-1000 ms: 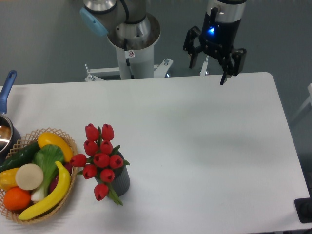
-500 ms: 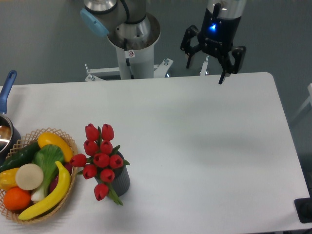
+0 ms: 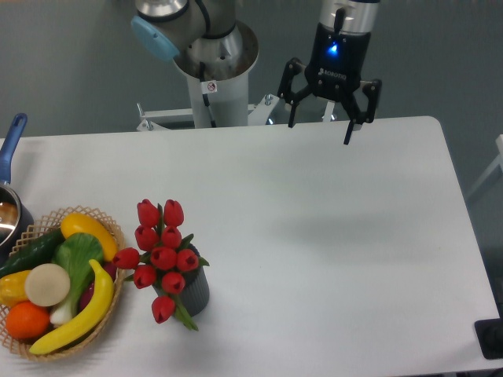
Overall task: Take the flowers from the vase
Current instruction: 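Move the open gripper toward the red tulips in the grey vase, then lower the open gripper around the tulip stems above the vase rim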
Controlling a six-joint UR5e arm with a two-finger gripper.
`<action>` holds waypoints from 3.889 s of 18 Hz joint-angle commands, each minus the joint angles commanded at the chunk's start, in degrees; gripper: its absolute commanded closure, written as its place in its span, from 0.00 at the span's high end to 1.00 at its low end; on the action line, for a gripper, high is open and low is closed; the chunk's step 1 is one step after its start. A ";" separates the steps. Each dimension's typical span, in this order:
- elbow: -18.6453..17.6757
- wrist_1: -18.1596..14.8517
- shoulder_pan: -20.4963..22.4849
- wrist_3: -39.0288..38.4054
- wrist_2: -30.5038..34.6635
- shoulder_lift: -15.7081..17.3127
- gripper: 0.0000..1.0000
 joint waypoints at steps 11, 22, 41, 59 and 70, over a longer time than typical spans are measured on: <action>-0.87 5.97 -5.89 -2.58 -4.05 -4.49 1.00; -2.28 6.07 -11.52 -1.87 -4.40 -6.77 1.00; -4.04 10.81 -14.33 -2.75 -7.56 -9.31 1.00; 2.37 17.58 -19.51 -2.66 -9.32 -19.78 1.00; -0.53 17.67 -20.92 0.50 -8.97 -18.81 1.00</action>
